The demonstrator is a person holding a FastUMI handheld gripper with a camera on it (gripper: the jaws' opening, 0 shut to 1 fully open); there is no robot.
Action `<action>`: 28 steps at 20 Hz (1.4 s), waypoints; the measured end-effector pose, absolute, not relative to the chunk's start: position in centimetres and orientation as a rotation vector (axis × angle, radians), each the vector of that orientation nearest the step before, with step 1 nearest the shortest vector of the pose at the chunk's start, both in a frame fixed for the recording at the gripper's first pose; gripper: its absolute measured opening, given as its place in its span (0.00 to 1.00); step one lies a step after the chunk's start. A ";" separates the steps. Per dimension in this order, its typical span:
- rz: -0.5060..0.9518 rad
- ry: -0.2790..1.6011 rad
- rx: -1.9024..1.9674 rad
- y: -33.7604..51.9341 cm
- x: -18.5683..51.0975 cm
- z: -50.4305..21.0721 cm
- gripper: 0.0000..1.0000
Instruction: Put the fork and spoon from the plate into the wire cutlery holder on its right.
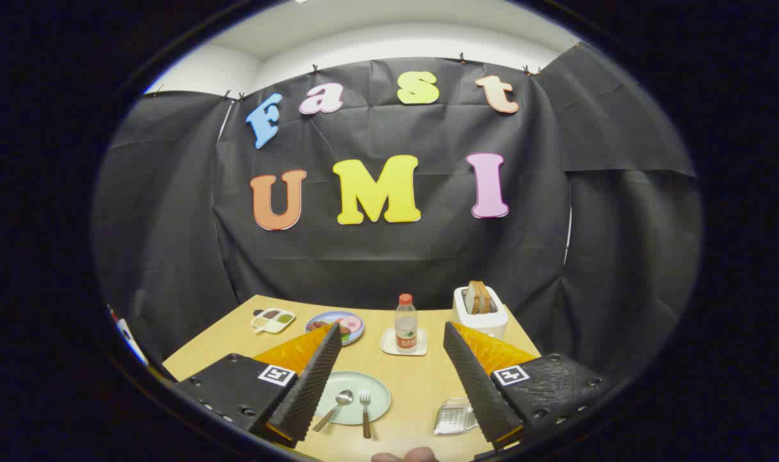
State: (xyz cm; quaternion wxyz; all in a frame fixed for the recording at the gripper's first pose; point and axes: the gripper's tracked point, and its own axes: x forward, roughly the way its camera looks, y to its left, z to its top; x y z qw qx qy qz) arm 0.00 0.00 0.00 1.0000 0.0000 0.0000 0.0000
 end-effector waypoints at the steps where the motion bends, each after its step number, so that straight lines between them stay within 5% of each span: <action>1: -0.002 -0.001 0.000 -0.1 -0.1 0.1 0.96; 11: -0.031 -0.016 0.034 -0.5 -0.3 0.1 0.96; 28: 0.083 0.428 -0.083 3.2 4.4 -11.4 0.97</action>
